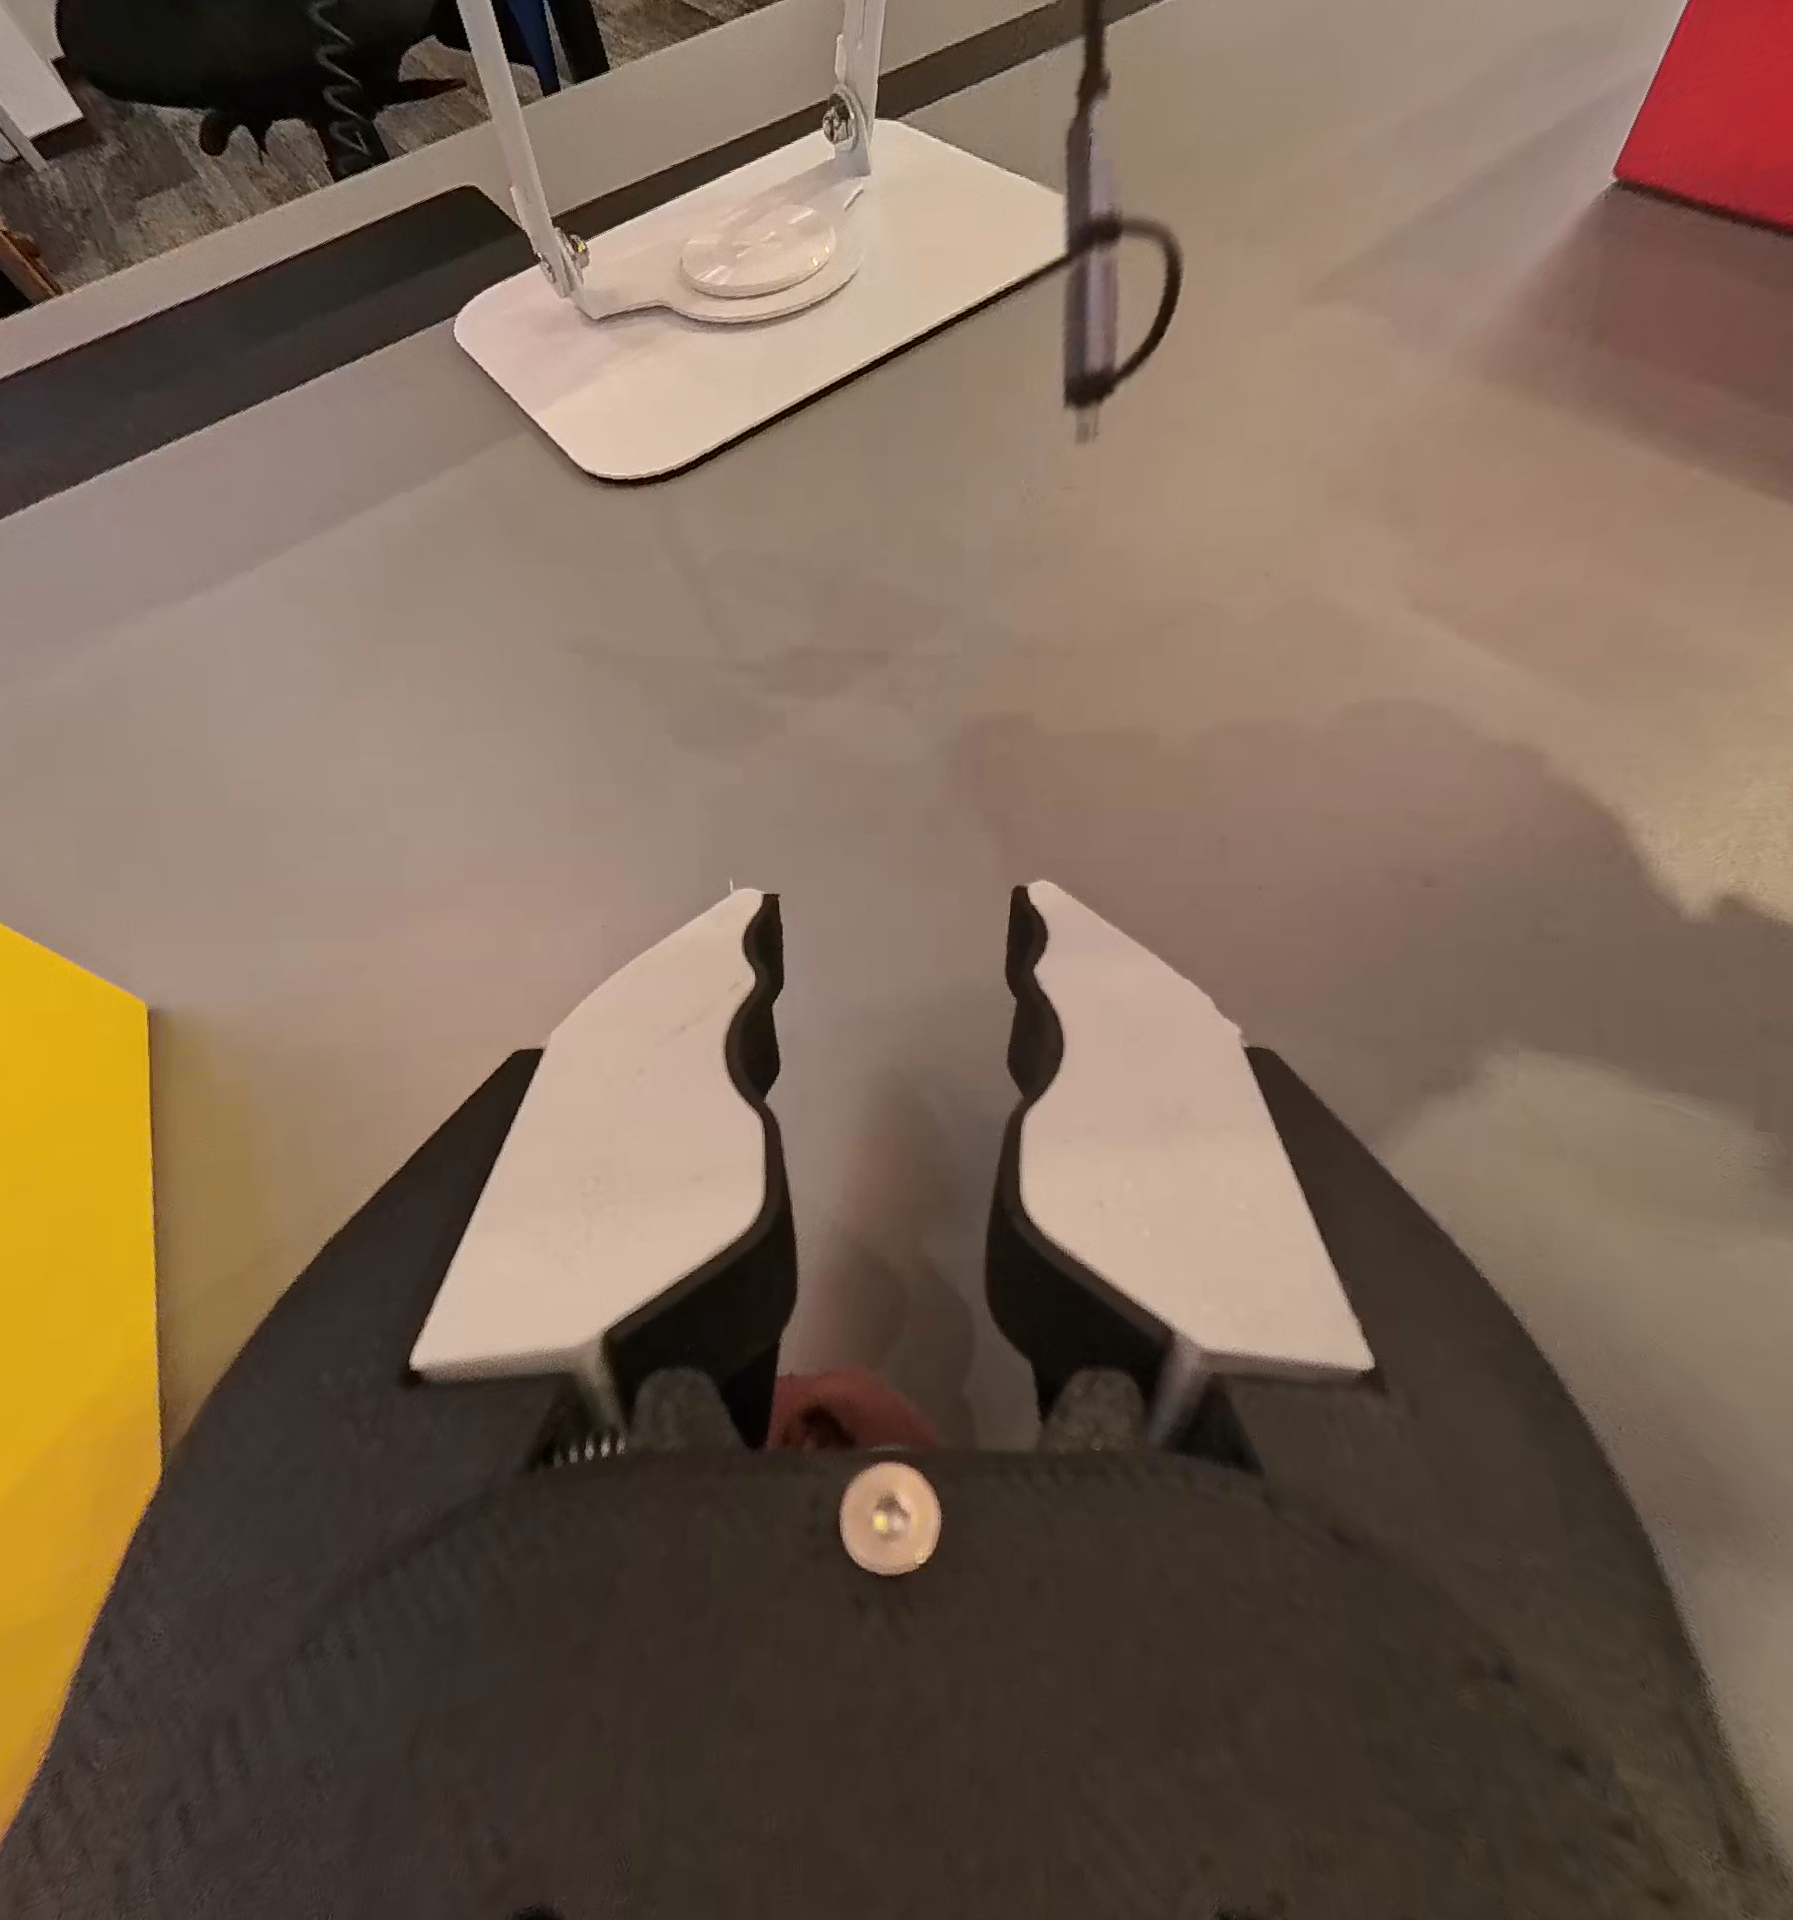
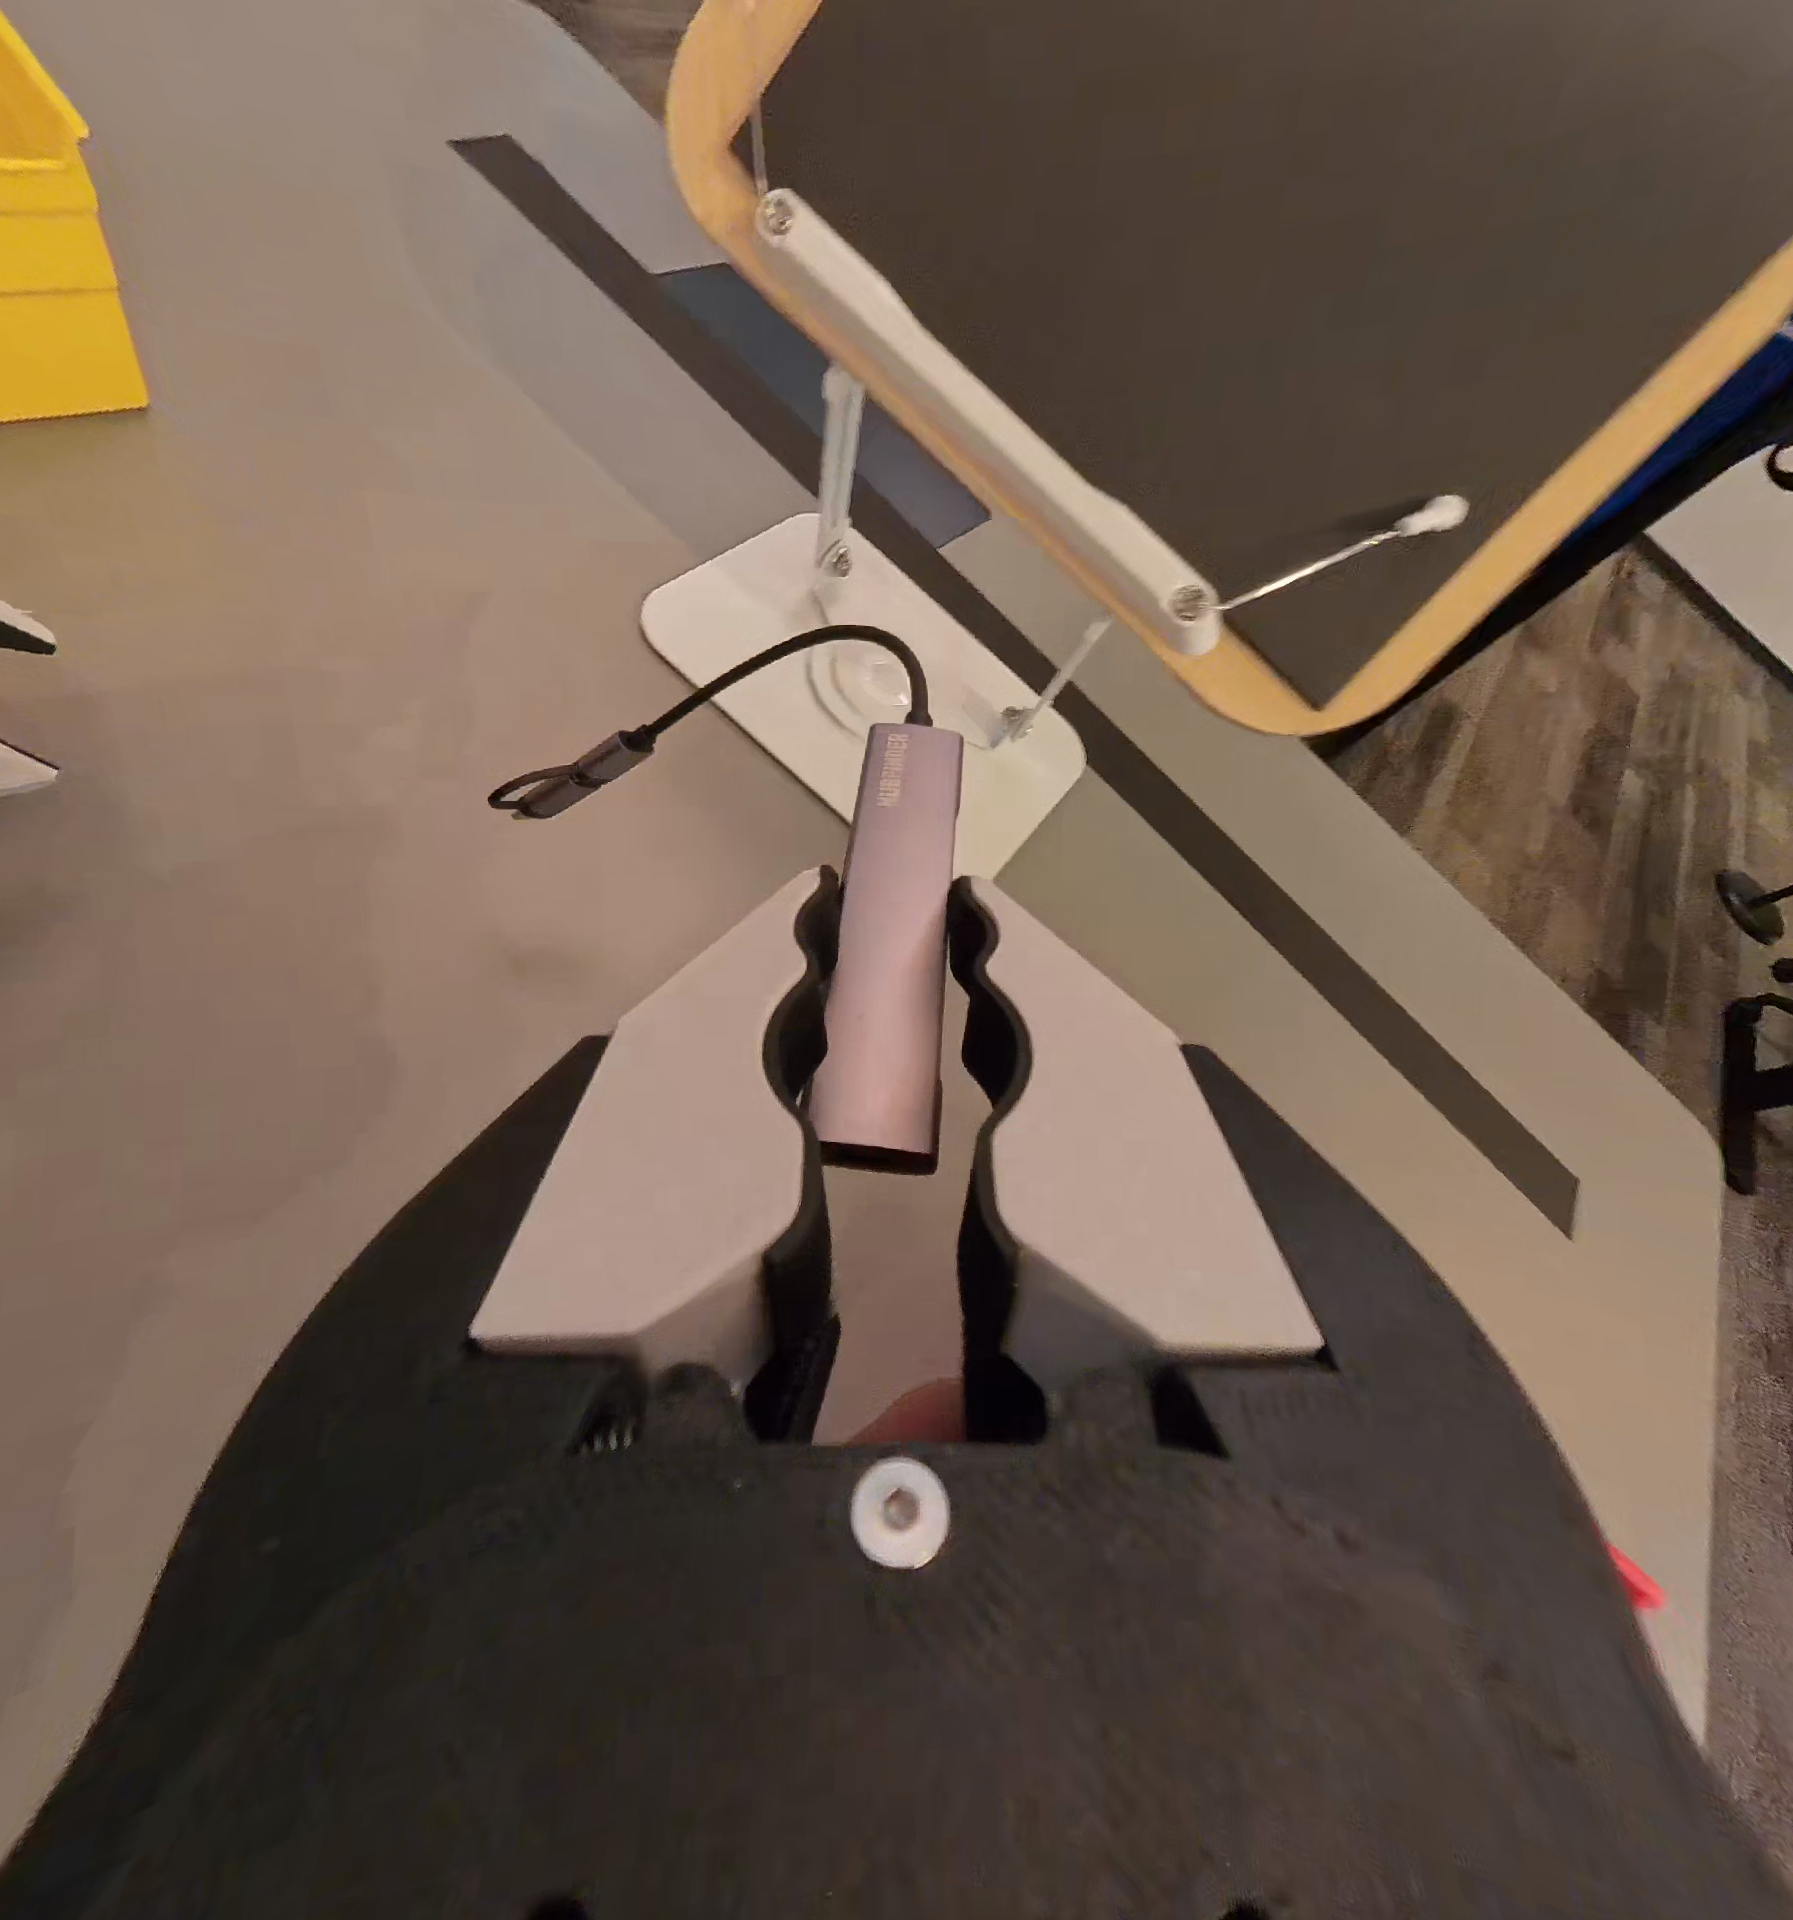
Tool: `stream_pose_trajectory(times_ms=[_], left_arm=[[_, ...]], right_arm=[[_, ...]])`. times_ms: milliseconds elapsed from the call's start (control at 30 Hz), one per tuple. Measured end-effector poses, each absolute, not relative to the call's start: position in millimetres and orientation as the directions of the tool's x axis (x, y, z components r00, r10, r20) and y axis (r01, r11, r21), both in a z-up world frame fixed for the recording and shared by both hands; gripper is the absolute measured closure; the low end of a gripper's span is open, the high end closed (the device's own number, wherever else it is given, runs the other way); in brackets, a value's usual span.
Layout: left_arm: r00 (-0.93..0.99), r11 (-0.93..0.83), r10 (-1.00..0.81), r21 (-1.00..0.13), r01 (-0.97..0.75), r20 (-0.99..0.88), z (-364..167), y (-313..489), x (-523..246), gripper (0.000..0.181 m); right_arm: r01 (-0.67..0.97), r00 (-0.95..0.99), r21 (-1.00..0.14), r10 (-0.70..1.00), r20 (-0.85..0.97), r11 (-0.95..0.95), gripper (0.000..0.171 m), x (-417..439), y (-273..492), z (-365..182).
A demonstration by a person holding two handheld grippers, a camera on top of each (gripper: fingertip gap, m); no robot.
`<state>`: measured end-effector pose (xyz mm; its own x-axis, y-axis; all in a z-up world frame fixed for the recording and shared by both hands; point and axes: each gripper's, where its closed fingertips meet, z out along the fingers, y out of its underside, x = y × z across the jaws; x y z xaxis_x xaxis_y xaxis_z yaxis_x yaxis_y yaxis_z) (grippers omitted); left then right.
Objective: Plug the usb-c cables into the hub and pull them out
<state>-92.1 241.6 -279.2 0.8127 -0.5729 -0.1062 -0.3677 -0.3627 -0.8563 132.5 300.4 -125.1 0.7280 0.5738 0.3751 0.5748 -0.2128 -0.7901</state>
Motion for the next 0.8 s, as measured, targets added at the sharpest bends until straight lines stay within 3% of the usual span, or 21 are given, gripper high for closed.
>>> stream_pose_trajectory(times_ms=[33, 233, 400, 800], left_arm=[[0.813, -0.364, -0.573, -0.856, -0.367, -0.105, -279.3, 241.6, -92.2, 0.140], [0.812, -0.367, -0.575, -0.856, -0.364, -0.099, -279.5, 241.5, -92.1, 0.141], [0.808, -0.368, -0.579, -0.850, -0.377, -0.108, -281.0, 242.4, -90.3, 0.140], [0.801, -0.374, -0.586, -0.834, -0.405, -0.126, -285.0, 240.9, -86.2, 0.140]], right_arm=[[0.569, 0.734, -0.795, 0.566, 0.376, -0.211, 0.153, 141.1, 300.0, -117.5], [0.498, 0.788, -0.830, 0.530, 0.312, -0.251, 0.153, 227.0, 286.6, -69.3], [0.483, 0.825, -0.806, 0.486, 0.288, -0.342, 0.153, 316.9, 269.8, -62.3], [0.561, 0.822, -0.590, 0.473, 0.317, -0.581, 0.153, 392.6, 282.6, -184.4]])
